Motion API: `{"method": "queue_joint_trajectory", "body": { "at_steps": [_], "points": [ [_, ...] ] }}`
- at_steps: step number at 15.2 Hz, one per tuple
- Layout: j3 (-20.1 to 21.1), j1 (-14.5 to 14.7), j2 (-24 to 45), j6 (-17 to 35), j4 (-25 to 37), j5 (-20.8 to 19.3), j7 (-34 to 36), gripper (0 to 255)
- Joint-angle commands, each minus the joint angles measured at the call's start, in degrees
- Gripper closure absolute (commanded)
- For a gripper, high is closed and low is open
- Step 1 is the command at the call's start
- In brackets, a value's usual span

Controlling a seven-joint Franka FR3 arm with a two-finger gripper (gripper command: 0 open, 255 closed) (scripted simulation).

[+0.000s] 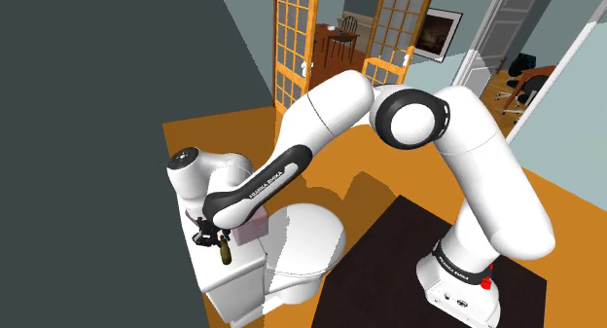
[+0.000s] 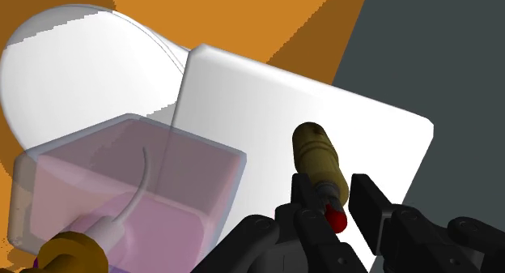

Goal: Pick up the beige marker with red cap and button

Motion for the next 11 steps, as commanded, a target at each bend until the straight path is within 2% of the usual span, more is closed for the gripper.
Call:
{"method": "queue_joint_trajectory", "body": {
  "at_steps": [1,6,11],
  "points": [
    [-0.02,0.00,0.03,0.01,-0.02,-0.01,0.01,255],
    [-0.02,0.01,0.06,0.02,0.00,-0.02,0.01,255],
    [0.73,-0.48,-2.52,-2.14,-0.36,0.86,-0.57,255]
  ]
}}
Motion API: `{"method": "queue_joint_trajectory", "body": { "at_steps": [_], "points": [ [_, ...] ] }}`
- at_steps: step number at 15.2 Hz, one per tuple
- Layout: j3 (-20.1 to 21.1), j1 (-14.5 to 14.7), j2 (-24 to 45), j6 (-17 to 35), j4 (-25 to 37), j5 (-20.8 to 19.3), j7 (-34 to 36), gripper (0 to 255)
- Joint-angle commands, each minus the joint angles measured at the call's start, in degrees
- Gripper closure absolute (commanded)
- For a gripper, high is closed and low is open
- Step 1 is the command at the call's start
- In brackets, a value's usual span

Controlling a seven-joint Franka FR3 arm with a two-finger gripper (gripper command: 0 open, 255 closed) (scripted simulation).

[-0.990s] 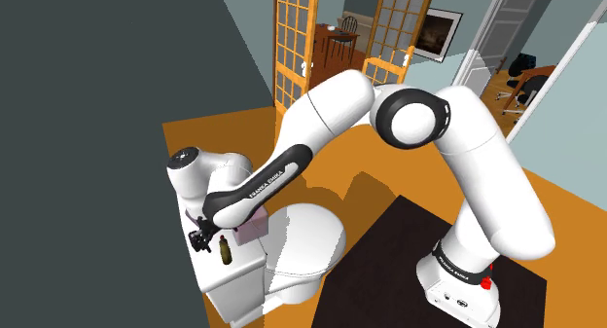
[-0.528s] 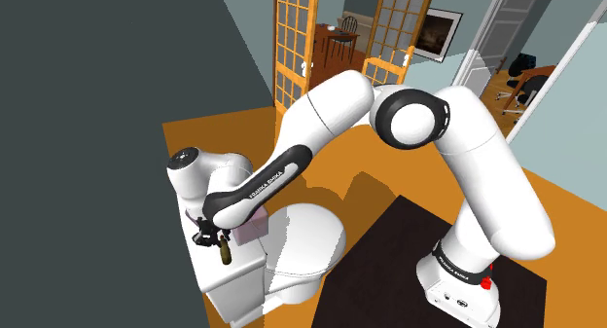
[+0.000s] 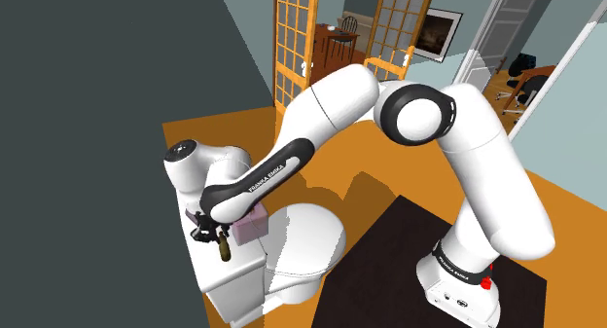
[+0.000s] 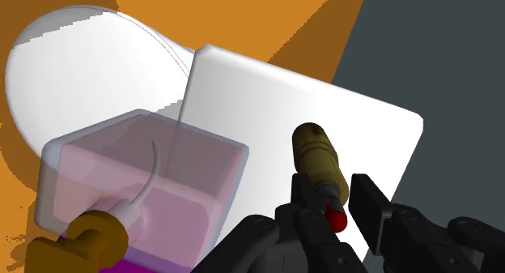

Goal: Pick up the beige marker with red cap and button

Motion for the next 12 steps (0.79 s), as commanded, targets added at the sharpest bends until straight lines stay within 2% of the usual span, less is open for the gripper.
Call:
{"method": "queue_joint_trajectory", "body": {
  "at_steps": [1,12],
  "points": [
    [0.30,-0.28,-1.11,-0.78,-0.32,0.35,-0.26,255],
    [1.53,-1.00,-5.29,-5.16,0.06,1.99,-1.43,255]
  ]
}}
